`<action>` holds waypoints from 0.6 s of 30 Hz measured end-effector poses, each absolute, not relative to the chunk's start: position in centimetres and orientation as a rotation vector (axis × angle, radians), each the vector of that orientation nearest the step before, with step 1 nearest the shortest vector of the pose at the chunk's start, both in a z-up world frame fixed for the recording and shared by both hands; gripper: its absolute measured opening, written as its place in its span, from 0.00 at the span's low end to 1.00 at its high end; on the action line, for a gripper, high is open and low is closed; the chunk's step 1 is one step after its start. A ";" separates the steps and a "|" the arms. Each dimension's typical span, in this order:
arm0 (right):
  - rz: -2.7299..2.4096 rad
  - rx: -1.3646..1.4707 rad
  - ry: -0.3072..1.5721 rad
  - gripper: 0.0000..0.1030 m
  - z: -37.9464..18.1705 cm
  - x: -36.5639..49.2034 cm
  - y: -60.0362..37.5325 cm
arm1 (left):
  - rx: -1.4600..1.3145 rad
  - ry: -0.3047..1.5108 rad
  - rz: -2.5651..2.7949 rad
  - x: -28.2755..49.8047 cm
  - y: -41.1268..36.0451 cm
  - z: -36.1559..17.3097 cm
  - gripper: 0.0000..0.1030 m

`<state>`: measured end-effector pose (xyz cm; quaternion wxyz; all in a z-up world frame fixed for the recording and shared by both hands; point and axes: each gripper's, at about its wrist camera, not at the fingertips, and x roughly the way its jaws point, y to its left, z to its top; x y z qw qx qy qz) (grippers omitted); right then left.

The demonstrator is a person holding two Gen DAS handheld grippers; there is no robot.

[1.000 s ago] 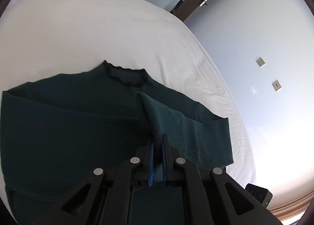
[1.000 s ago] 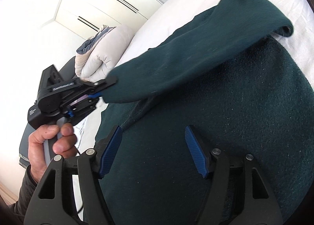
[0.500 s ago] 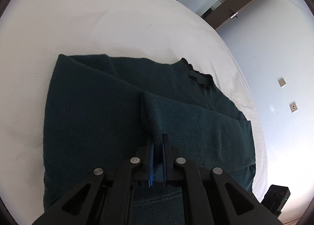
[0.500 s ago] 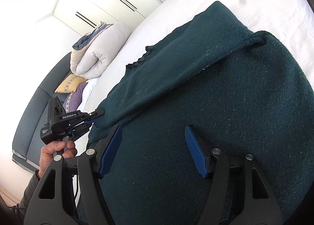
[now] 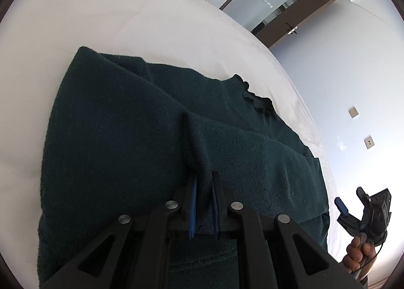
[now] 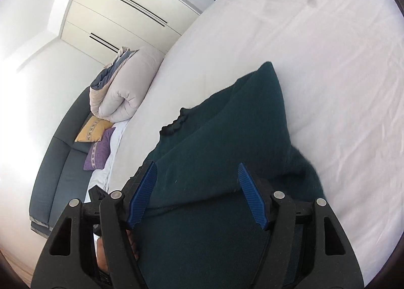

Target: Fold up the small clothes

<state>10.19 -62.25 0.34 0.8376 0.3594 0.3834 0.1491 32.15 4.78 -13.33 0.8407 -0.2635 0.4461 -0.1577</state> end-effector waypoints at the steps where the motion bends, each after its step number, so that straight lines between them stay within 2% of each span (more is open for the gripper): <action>1: 0.315 0.758 0.816 0.63 0.6 11.1 -62.6 | -0.570 0.933 -0.340 32.0 5.0 -13.5 0.11; 7: 0.262 0.808 1.036 0.61 -3.9 17.5 -63.5 | -0.592 0.905 -0.385 31.6 5.3 -13.5 0.15; 18: 0.235 0.903 0.945 0.62 -4.2 23.8 -67.2 | -0.577 0.848 -0.398 31.1 4.9 -13.7 0.17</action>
